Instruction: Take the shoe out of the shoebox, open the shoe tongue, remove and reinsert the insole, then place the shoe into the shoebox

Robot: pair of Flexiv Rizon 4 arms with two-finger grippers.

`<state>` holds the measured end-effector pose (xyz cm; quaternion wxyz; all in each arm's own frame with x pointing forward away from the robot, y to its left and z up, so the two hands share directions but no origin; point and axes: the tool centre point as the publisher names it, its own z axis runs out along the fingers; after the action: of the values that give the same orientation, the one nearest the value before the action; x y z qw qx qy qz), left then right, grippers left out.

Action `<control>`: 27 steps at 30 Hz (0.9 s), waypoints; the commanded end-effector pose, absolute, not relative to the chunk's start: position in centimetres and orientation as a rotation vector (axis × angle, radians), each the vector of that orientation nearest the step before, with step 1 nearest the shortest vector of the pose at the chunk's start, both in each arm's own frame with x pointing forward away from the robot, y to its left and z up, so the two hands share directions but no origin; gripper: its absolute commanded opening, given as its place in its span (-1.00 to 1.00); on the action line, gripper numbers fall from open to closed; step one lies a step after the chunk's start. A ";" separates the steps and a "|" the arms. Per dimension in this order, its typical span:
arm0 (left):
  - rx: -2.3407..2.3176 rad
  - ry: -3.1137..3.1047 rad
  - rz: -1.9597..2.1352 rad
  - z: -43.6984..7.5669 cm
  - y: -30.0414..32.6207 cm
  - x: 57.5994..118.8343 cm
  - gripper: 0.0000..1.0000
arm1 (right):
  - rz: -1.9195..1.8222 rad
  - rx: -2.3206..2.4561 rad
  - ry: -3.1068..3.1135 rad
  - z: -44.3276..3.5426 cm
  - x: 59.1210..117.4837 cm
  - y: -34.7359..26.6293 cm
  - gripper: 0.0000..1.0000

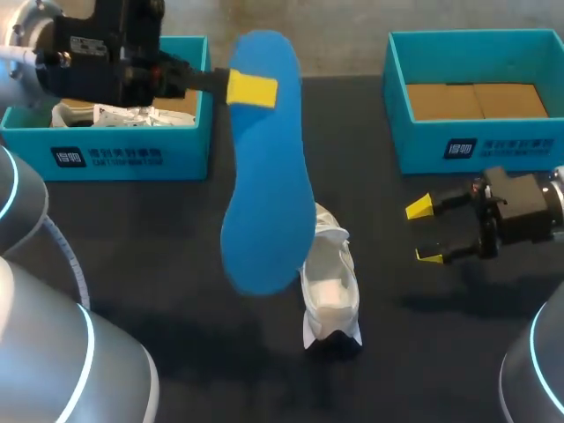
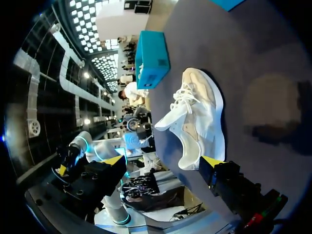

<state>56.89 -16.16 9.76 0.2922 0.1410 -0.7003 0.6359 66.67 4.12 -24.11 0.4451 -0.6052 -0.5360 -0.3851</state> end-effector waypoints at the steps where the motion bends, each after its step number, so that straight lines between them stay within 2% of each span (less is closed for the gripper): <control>1: 0.190 -2.005 1.736 12.1 -15.9 60.7 -1.00 | -0.954 -1.502 -1.329 -24.1 66.7 4.2 1.00; 6: -0.116 -2.175 1.869 12.4 -15.8 63.3 -1.00 | -0.954 -1.502 -1.329 -24.1 66.7 4.2 1.00; 14: -0.624 -2.453 2.076 12.6 -15.0 63.8 -1.00 | -0.954 -1.502 -1.329 -24.1 66.7 4.2 1.00; 21: -0.842 -2.745 2.175 11.0 -13.8 62.0 -1.00 | -0.954 -1.502 -1.329 -24.1 66.7 4.2 1.00; 27: -0.842 -2.745 2.175 11.0 -13.8 62.0 -1.00 | -0.954 -1.502 -1.329 -24.1 66.7 4.2 1.00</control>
<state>63.08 -14.24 11.28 -0.0425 -0.1596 -0.7605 0.6280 66.72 4.07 -24.06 0.4454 -0.6049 -0.5360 -0.3852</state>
